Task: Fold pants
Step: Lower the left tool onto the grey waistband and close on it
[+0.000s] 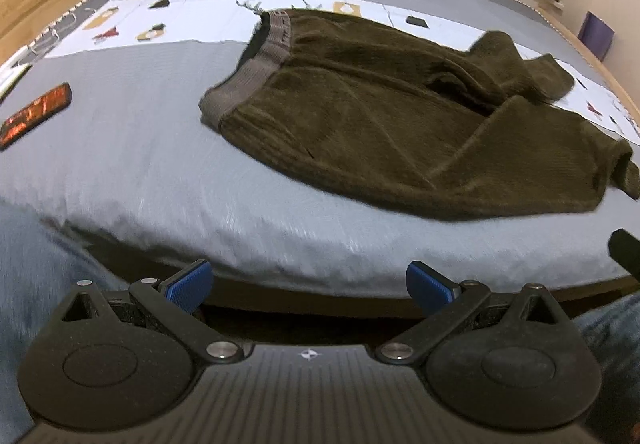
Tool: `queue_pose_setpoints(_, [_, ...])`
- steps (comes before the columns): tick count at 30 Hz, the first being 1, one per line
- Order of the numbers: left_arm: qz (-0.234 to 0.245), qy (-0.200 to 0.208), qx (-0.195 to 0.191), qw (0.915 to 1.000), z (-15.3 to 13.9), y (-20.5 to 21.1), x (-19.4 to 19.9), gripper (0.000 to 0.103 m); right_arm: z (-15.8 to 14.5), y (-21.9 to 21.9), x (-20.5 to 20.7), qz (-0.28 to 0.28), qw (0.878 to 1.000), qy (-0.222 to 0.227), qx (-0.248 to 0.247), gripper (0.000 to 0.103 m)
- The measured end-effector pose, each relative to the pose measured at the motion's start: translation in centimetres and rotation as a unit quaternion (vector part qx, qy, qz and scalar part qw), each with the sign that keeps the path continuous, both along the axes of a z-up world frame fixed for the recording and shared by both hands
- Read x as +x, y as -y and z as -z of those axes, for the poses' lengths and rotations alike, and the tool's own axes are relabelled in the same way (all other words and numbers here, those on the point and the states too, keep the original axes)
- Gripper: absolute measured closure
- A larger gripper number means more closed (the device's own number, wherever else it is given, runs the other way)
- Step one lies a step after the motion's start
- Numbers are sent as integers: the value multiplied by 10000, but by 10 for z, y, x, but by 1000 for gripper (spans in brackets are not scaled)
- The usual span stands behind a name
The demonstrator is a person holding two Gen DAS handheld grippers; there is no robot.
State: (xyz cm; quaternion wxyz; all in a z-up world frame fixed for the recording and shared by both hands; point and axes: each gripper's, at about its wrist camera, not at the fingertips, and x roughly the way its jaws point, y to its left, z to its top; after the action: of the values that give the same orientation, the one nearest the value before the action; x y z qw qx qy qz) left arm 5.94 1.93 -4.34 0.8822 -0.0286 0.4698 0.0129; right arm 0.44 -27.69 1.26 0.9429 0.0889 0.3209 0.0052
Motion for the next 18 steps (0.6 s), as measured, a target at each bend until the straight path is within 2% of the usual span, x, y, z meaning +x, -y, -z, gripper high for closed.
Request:
queue_pose_setpoints(3, [-73,61,65,9999,3,-5,21,0,2,3,21,43,10000,-31,-39,1])
queue_pose_setpoints(7, [-287,185,173,9993,6,-27,72,0,7,18,53,188,9997,14,-123,1])
queue_pose_setpoints(12, [-289,279,703,9967,16,-49,147,0,22,48,106,322,9979,280,-488,1])
queue_pose_setpoints(14, [-275,201,527,9980,20,-61,181,0,28,65,130,483,9968,385,-514,1])
queue_pose_setpoints(16, [-428,47,194,9989,24,-79,216,0,35,84,156,778,9954,360,-432,1])
queue_pose_setpoints(18, [-605,-61,-103,9981,28,-93,246,0,39,105,181,1245,9918,302,17,1])
